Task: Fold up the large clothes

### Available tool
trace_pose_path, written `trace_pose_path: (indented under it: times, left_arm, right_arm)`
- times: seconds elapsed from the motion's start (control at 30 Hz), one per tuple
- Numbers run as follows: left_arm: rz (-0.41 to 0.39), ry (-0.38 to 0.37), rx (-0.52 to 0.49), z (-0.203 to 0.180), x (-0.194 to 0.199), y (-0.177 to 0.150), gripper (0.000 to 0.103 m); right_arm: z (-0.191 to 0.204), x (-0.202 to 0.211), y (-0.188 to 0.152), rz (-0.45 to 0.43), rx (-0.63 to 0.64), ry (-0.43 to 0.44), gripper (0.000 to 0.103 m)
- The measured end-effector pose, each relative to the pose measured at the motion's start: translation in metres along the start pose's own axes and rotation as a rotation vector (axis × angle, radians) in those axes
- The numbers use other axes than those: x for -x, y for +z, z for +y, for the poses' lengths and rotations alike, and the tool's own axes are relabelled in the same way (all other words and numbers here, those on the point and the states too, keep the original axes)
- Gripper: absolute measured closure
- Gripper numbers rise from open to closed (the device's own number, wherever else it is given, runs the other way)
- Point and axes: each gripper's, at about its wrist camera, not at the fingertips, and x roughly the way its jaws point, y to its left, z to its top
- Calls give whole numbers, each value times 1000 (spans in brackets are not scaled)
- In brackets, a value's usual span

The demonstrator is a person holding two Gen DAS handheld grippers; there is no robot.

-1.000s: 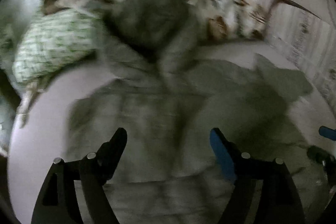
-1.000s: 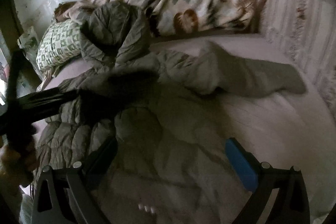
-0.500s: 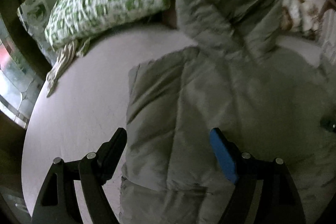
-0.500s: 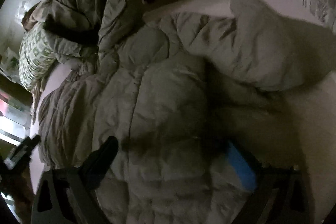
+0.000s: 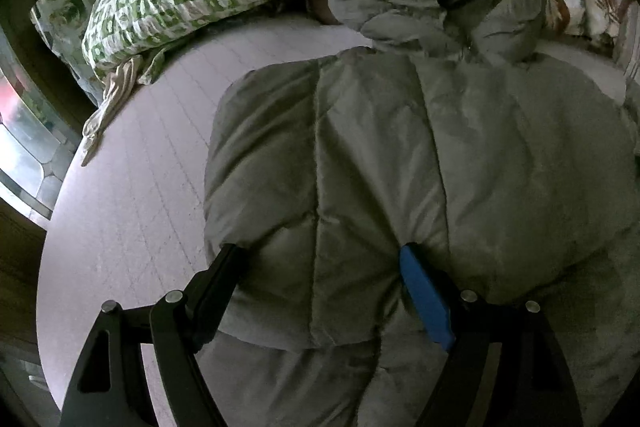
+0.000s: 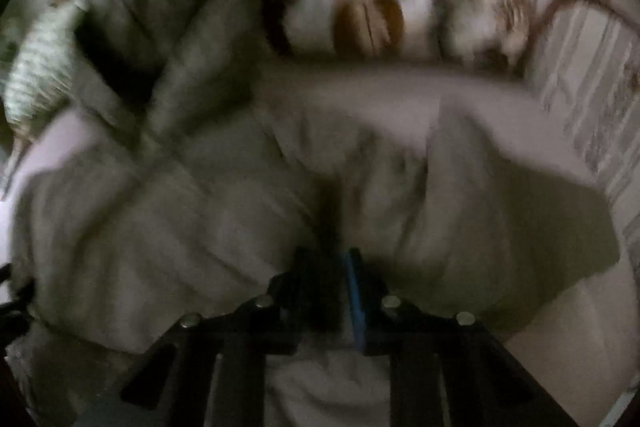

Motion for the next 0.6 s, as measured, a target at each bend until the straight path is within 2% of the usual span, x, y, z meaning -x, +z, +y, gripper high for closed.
trace_pose_path:
  times: [0.03,0.17,0.23,0.27,0.3,0.33,0.4,0.6]
  left_arm:
    - [-2,0,1,0,0,-1,21]
    - [17,-27,33,5,5,-1,21]
    - [23,-58,73,10,12,-1,21]
    - [15,-72,88,12,17,-2,21]
    - [-2,-91,105,13,25,-4,21]
    - [-13,-98,111,13,30,-5,21]
    - [-44,-104,106,10,46,-11,21]
    - [-88,-89,44,-11,77,-32,21]
  right_arm:
    - [-8,-10,-7,27,-35,41,83]
    - [-24,-3,-20,5,-88,91,81]
    - [-33,10,-23,-14,-100,106,75]
    - [-35,17,-23,-25,-100,109,51]
    - [-39,24,-23,-41,-102,117,14]
    - [-46,35,-23,-69,-106,139,10]
    - [-63,54,-31,-88,-109,156,10]
    - [-130,64,-34,-106,-183,54,10]
